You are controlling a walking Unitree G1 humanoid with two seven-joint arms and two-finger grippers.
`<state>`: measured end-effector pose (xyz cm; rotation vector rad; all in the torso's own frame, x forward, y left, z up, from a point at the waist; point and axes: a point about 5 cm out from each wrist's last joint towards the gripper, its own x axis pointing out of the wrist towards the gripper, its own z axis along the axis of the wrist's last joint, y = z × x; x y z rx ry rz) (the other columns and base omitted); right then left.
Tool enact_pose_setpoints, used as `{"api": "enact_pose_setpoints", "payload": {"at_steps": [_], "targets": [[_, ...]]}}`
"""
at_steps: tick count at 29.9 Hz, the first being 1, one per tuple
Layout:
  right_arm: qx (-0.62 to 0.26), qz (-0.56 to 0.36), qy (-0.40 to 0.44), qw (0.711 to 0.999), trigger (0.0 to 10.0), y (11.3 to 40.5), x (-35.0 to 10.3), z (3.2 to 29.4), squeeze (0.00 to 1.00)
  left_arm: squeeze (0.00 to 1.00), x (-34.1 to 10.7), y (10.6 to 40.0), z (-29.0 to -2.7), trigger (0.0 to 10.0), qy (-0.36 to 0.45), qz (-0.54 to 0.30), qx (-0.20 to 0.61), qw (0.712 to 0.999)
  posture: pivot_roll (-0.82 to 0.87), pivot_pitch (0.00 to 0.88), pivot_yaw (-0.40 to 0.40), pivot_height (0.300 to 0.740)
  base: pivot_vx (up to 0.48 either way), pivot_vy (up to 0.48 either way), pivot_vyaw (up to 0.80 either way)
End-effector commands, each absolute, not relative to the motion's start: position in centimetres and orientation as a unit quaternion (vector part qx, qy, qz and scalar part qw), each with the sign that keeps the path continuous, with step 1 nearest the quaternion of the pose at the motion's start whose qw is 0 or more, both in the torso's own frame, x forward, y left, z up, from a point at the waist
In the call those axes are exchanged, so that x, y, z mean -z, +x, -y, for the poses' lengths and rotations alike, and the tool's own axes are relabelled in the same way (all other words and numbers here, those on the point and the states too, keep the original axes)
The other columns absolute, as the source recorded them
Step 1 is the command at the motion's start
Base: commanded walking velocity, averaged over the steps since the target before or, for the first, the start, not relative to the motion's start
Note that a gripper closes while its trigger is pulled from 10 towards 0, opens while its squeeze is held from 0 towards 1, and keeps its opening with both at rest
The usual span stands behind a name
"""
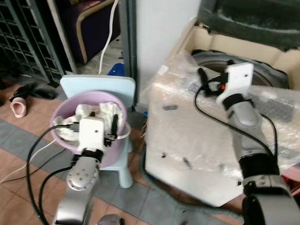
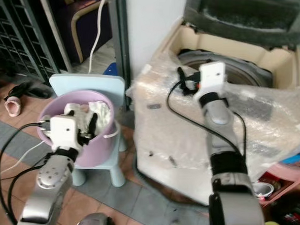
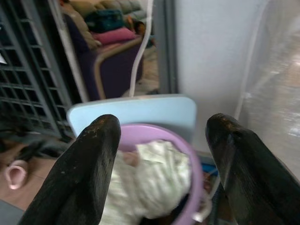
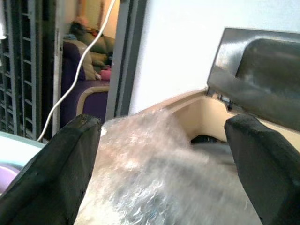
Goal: Clothes washing
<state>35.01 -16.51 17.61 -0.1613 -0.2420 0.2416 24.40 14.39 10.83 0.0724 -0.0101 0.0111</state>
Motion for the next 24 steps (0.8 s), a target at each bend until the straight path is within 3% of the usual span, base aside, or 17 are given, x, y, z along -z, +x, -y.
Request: {"api": "enact_pose_setpoints", "payload": {"at_steps": [1,13,19,24], "targets": [[-0.090,0.113,-0.088,0.986,10.0,34.7,-17.7,17.6,0.00,0.00,-11.3,24.4,-13.8,10.0,0.026,0.017,-0.003,1.000,0.03,0.014,0.030,0.740,0.000,0.480,0.00],[-0.115,0.060,-0.092,0.987,10.0,33.1,-16.0,15.4,0.00,0.00,-11.8,24.7,-14.0,10.0,0.029,0.037,-0.005,0.999,0.03,0.015,0.035,0.740,0.000,0.480,0.00],[-0.106,0.023,-0.110,0.988,10.0,32.4,-14.6,14.7,0.00,0.00,-11.6,24.5,-14.1,10.0,0.022,0.032,-0.017,0.999,0.03,0.013,0.033,0.740,0.000,0.000,0.00],[-0.129,0.013,-0.112,0.985,10.0,31.8,-14.1,14.0,0.00,0.00,-11.6,24.6,-14.3,10.0,0.022,0.031,-0.018,0.999,0.03,0.012,0.032,0.740,0.000,0.000,0.73]]}}
